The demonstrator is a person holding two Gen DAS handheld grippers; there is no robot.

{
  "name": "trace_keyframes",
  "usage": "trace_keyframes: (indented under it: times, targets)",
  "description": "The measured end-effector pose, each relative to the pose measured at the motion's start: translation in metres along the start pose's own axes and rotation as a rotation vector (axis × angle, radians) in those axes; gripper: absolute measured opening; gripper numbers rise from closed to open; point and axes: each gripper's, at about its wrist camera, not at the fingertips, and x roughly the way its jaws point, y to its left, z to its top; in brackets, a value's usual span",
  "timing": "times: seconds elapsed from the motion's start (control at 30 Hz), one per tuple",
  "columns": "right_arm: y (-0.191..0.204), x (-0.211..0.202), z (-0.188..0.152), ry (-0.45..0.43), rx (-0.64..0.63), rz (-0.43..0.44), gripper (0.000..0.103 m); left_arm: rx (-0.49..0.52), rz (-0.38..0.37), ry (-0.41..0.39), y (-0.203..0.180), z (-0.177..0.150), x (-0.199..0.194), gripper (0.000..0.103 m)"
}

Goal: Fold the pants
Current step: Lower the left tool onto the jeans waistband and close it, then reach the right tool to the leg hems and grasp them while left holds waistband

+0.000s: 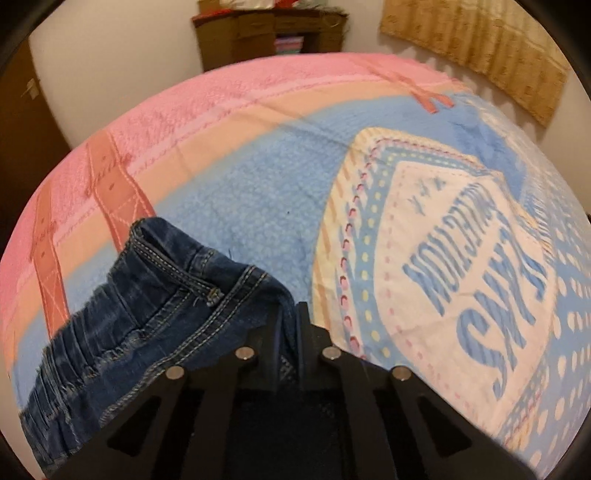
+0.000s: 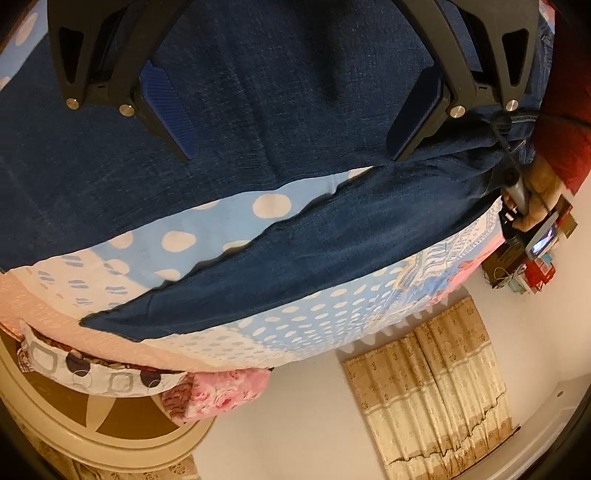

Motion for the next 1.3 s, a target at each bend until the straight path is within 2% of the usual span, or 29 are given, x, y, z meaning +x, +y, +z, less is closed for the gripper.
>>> trace_keyframes:
  times: [0.1, 0.2, 0.33, 0.5, 0.67, 0.8, 0.93, 1.1, 1.2, 1.3]
  targets:
    - [-0.004, -0.004, 0.000, -0.006, 0.012, -0.011, 0.102, 0.074, -0.065, -0.065, 0.010, -0.010, -0.027, 0.005]
    - [-0.005, -0.006, 0.000, -0.007, 0.020, -0.015, 0.102, 0.131, -0.178, -0.096, 0.030, -0.021, -0.057, 0.005]
    - [0.000, -0.008, -0.003, -0.013, 0.016, -0.009, 0.102, 0.188, -0.363, -0.131, 0.068, -0.036, -0.094, 0.005]
    - [0.007, 0.000, -0.005, 0.019, 0.017, 0.025, 0.102, 0.227, -0.508, -0.204, 0.097, -0.072, -0.124, 0.005]
    - [-0.002, 0.011, 0.004, 0.066, 0.064, 0.093, 0.102, 0.247, -0.575, -0.254, 0.117, -0.100, -0.132, 0.005]
    - [-0.044, 0.023, 0.044, 0.066, 0.186, 0.173, 0.102, 0.252, -0.650, -0.271, 0.130, -0.113, -0.138, 0.005]
    - [-0.105, 0.052, 0.102, 0.078, 0.353, 0.216, 0.102, 0.236, -0.700, -0.281, 0.140, -0.117, -0.143, 0.005]
    - [-0.161, 0.115, 0.161, 0.142, 0.526, 0.191, 0.100, 0.202, -0.716, -0.324, 0.152, -0.110, -0.156, 0.005]
    - [-0.171, 0.153, 0.189, 0.200, 0.593, 0.210, 0.100, 0.215, -0.671, -0.376, 0.153, -0.106, -0.163, 0.005]
    - [-0.168, 0.185, 0.210, 0.255, 0.636, 0.176, 0.100, 0.207, -0.639, -0.333, 0.150, -0.100, -0.153, 0.005]
